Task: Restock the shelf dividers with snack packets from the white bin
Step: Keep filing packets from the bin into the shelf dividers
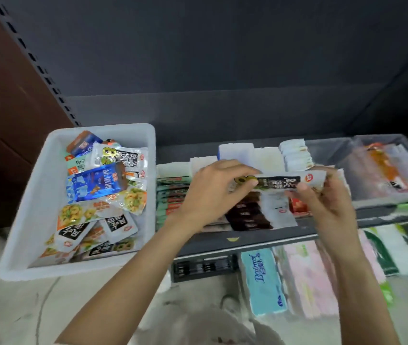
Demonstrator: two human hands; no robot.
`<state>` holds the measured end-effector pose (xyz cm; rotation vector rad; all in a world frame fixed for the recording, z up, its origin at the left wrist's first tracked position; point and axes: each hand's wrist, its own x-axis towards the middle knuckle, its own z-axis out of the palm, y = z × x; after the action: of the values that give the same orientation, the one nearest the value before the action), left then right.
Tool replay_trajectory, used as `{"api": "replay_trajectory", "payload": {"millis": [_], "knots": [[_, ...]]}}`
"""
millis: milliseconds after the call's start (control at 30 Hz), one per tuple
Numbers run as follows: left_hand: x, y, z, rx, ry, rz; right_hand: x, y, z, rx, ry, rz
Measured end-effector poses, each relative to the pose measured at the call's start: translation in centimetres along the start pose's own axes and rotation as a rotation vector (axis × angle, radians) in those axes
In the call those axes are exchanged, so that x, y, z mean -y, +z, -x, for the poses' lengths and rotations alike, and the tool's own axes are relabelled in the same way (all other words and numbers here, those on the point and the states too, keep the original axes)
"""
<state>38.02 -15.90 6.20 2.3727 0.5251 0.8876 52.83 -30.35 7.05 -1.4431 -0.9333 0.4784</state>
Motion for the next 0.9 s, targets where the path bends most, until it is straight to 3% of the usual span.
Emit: {"api": "replay_trajectory", "payload": {"millis": [67, 133, 233, 367, 467, 567, 667, 900], "knots": [[-0.5, 3.3, -1.6, -0.060, -0.033, -0.017, -0.9, -3.4, -0.8, -0.090, -0.026, 0.070], [0.2, 6.4, -2.7, -0.127, -0.189, -0.010, -2.2, -6.1, -2.1, -0.188, -0.004, 0.146], [1.1, 10.3, -3.5, -0.056, -0.415, -0.063, -4.8, -8.9, -4.8, -0.220, 0.054, 0.324], [1.6, 12.8, -3.7, 0.146, -0.598, -0.216, -6.7, -8.4, -7.8, -0.002, 0.057, 0.518], [2.0, 13.4, -3.7, 0.219, -0.661, -0.343, -6.9, -6.3, -9.2, 0.185, -0.147, 0.761], [2.4, 13.7, -3.6, 0.238, -0.677, -0.324, -8.2, -4.5, -10.3, 0.299, -0.406, 0.983], [2.5, 13.7, -3.6, 0.222, -0.663, -0.299, -9.5, -3.8, -10.6, 0.492, -0.444, 1.281], [2.0, 12.7, -3.6, 0.288, -0.632, -0.252, -11.7, -4.4, -7.4, 0.487, -0.477, 1.168]]}}
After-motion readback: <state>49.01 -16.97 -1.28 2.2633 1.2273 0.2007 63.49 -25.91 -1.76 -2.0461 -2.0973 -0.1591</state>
